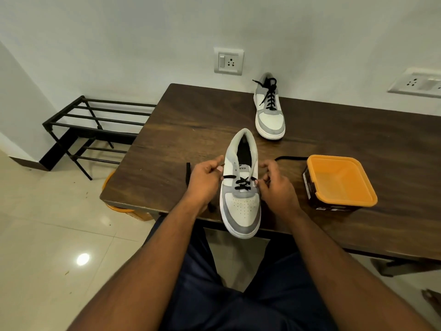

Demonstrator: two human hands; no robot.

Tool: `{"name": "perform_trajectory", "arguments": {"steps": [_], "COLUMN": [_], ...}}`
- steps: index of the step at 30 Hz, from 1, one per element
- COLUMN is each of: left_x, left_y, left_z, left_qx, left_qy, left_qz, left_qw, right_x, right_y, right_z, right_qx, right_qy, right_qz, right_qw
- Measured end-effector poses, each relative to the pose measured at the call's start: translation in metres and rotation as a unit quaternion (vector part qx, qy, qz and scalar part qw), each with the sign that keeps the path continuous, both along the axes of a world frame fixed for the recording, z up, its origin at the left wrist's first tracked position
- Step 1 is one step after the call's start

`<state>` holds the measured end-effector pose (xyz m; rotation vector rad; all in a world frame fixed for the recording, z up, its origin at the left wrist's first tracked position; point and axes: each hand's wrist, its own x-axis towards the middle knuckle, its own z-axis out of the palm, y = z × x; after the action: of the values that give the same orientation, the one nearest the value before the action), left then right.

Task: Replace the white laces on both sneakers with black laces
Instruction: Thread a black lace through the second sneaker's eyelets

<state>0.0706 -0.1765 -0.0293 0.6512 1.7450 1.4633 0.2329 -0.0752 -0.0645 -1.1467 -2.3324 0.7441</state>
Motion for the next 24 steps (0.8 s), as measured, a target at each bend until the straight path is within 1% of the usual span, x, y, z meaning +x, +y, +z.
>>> {"name": "perform_trajectory", "arguments": {"steps": [2,5,9,11,14,19,24], "left_x": [0.004,0.011,0.023,0.027,0.03,0.032,0.036], "left_y": [0.003,0.012,0.022,0.027,0.032,0.034,0.04], "left_z": [0.0,-0.003,-0.007,-0.01,-0.013,-0.017,-0.02], "left_qx": [0.035,0.038,0.018,0.027,0.04,0.047,0.035], "left_qy": [-0.017,-0.024,-0.007,0.002,0.035,0.112,0.149], "left_qz": [0.004,0.031,0.059,0.062,0.062,0.048,0.03], "left_qw": [0.999,0.999,0.998,0.998,0.997,0.991,0.988], "right_x": [-0.001,-0.006,-0.019,-0.025,-0.03,-0.028,-0.022], "right_y": [0.005,0.009,0.004,0.002,-0.002,-0.004,-0.004], "right_z": [-0.002,-0.002,0.005,0.006,0.008,0.007,0.008], "right_qx": [0.003,-0.001,-0.114,-0.131,-0.137,-0.192,-0.211], "right_qy": [-0.01,0.01,0.087,0.101,0.111,0.181,0.191], "right_qz": [-0.019,-0.06,-0.093,-0.104,-0.117,-0.109,-0.107], "right_qw": [1.0,0.998,0.985,0.981,0.977,0.958,0.953]}}
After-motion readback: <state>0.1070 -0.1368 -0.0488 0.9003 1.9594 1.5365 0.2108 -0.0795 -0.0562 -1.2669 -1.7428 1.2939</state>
